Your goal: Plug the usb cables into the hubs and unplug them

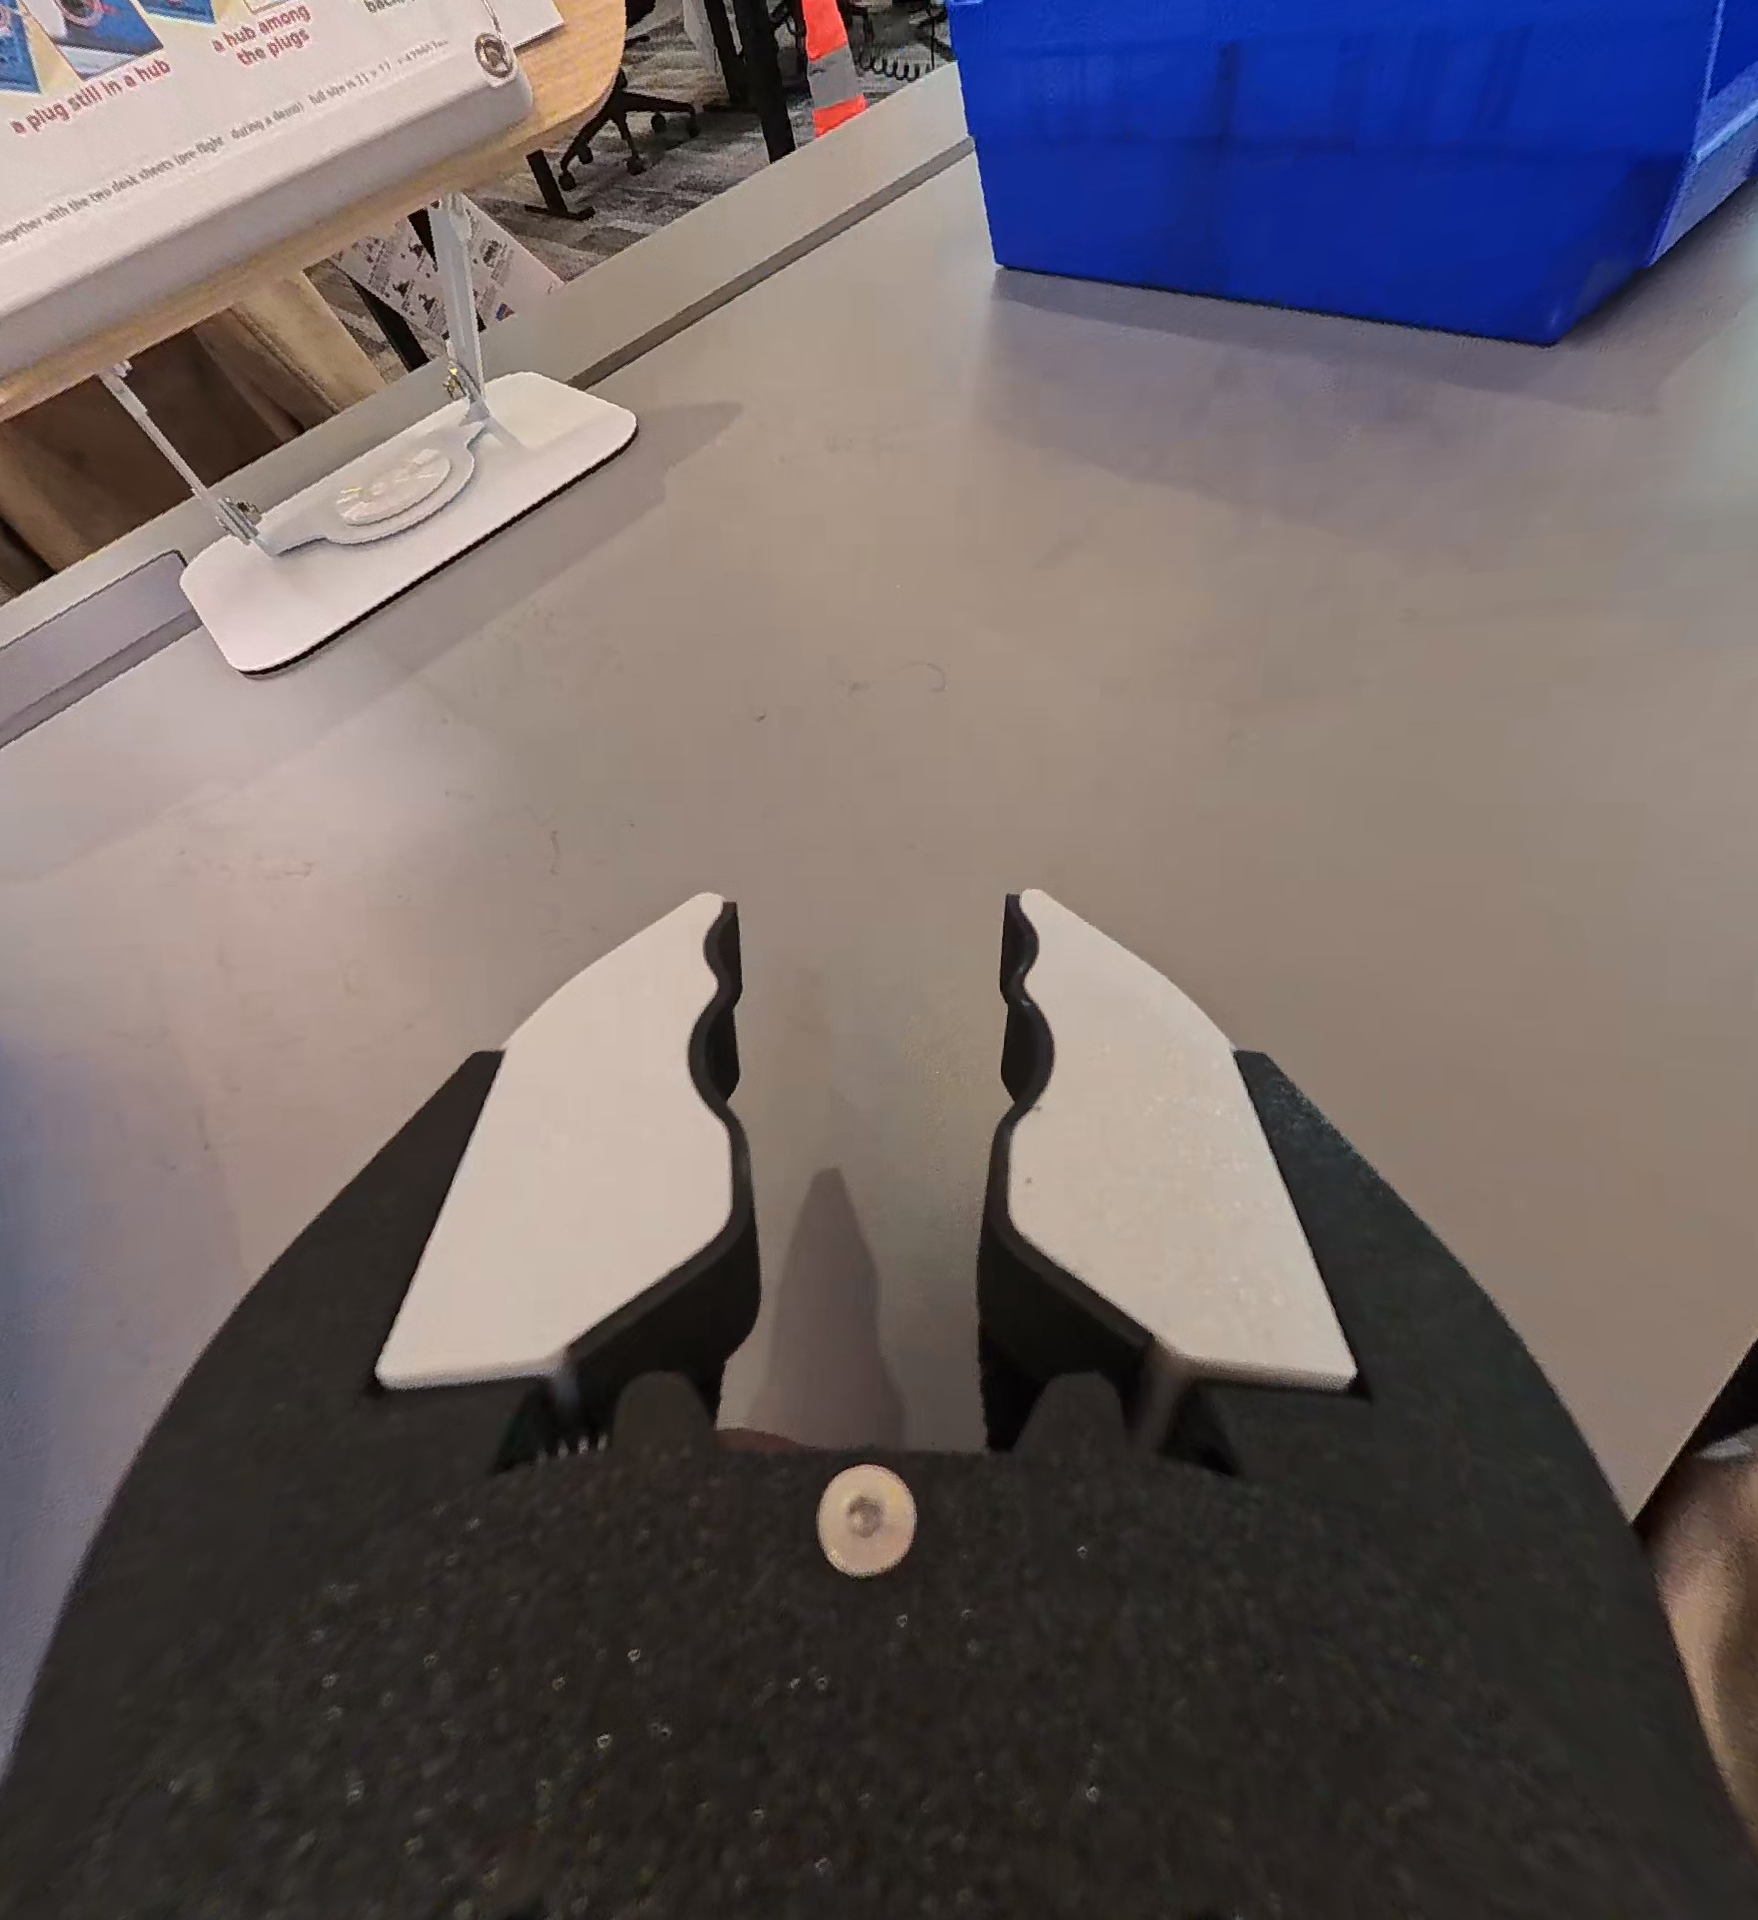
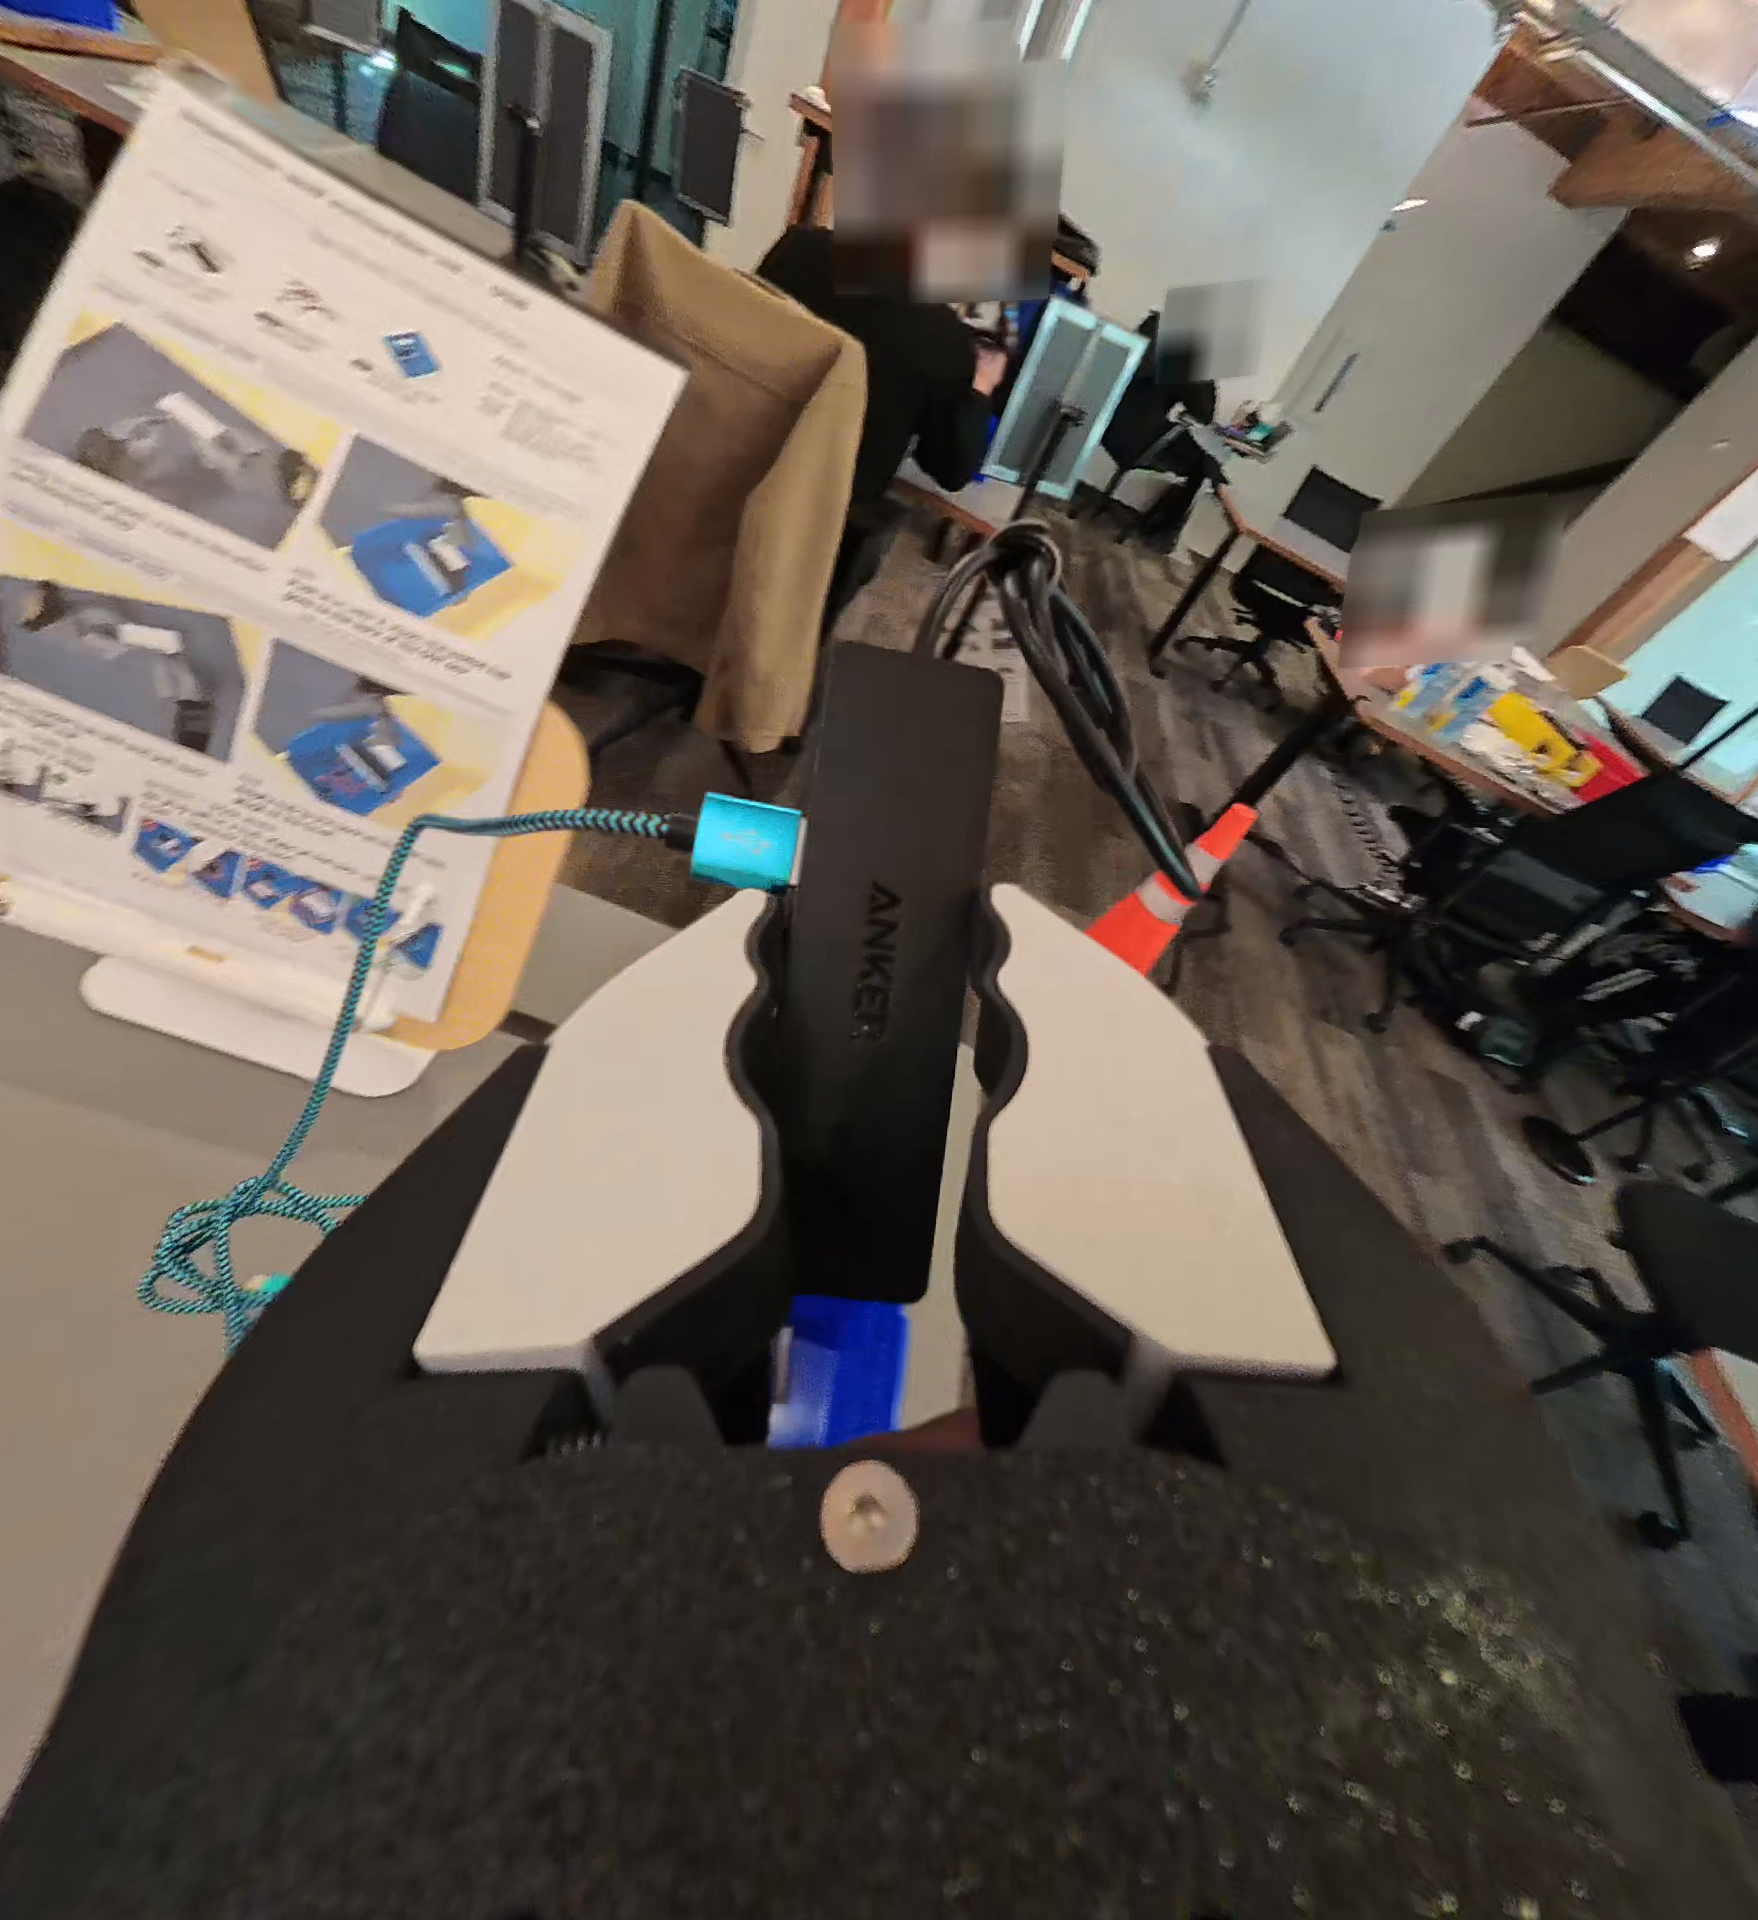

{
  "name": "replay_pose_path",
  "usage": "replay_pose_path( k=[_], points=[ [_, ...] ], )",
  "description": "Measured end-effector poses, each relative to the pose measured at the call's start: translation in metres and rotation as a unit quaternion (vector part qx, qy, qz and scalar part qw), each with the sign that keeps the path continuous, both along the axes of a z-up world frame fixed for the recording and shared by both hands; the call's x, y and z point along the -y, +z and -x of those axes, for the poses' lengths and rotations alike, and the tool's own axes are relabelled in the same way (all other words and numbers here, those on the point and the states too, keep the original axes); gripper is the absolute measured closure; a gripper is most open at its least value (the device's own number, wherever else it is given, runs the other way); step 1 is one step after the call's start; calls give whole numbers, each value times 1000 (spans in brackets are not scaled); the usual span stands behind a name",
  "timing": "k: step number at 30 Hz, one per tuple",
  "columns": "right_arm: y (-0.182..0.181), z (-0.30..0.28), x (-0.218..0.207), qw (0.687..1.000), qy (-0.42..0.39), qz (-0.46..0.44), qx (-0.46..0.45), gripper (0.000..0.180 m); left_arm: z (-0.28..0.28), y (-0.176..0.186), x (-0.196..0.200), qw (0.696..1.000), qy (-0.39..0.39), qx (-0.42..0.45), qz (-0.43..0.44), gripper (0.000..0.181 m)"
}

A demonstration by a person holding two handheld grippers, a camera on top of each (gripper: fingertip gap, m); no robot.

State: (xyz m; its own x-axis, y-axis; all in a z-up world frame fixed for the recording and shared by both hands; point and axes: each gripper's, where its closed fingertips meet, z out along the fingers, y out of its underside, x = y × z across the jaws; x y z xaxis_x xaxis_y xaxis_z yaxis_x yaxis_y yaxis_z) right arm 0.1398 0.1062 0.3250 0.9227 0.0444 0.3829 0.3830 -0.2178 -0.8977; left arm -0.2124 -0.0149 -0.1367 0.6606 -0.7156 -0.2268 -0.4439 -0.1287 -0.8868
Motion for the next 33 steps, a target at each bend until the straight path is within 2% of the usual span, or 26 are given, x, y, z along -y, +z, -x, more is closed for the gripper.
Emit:
replay_pose_path(
  k=[3,6,9,14,18,25,29,33],
  points=[
    [28,-32,-4,999,-34,3,15,145,1,0,0,1000,1,1,1,133],
    [34,-67,-9,997,-69,15,37,145,1,0,-1,1000,2,0,2,133],
    [19,-101,-16,993,-103,37,50,146,1,-1,-1,1000,3,0,4,133],
    [-33,-134,-40,987,-130,75,51,145,1,-3,-2,1000,7,-9,5,133],
    [-100,-141,-60,983,-131,116,59,145,0,-4,-2,1000,6,-13,4,133],
    [-276,-130,-78,962,-83,252,59,145,1,-4,-1,1000,4,-12,6,132],
    [-361,-112,-75,943,-41,328,39,145,1,-5,-2,1000,4,-13,8,132],
    [-421,-97,-63,910,4,414,39,144,1,-6,-2,1000,5,-16,10,132]
  ],
)
